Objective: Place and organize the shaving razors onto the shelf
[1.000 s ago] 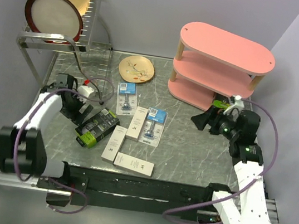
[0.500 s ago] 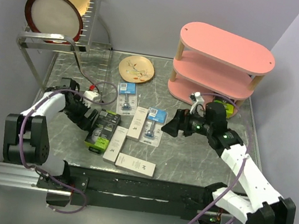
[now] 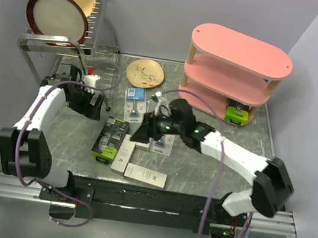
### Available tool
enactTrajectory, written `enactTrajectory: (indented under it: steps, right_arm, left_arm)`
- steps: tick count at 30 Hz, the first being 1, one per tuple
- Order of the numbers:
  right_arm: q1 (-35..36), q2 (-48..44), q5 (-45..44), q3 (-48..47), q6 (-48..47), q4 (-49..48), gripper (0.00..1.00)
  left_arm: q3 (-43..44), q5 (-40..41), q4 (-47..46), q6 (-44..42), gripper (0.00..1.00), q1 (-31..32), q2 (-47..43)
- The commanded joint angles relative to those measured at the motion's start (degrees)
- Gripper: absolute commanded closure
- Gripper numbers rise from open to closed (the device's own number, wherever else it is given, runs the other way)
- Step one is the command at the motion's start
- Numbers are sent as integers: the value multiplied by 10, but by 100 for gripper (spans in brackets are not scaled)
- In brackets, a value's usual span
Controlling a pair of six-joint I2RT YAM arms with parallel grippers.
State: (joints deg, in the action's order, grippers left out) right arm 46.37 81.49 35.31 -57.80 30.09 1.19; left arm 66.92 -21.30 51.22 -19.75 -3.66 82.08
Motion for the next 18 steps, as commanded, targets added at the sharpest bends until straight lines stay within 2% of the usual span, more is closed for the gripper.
enactTrajectory:
  steps: [1, 4, 5, 9, 14, 18]
  right_arm:
    - [36, 77, 6, -50, 19, -60, 37]
    - [49, 107, -35, -60, 9, -31, 44]
    - [58, 111, -64, -63, -1, -23, 49]
    - [89, 137, -116, -92, -68, 35, 60]
    - [129, 189, -136, -122, -90, 49, 61]
    - [133, 239, -158, -132, -52, 65, 62]
  left_arm:
    - [53, -35, 51, 86, 3, 2, -47]
    - [81, -40, 52, 112, 2, 2, -82]
    - [88, -42, 51, 118, 2, 2, -103]
    - [105, -45, 37, 148, 1, 2, -150]
    - [88, -34, 16, 172, 1, 2, -196]
    - [83, -27, 23, 168, 1, 1, -219]
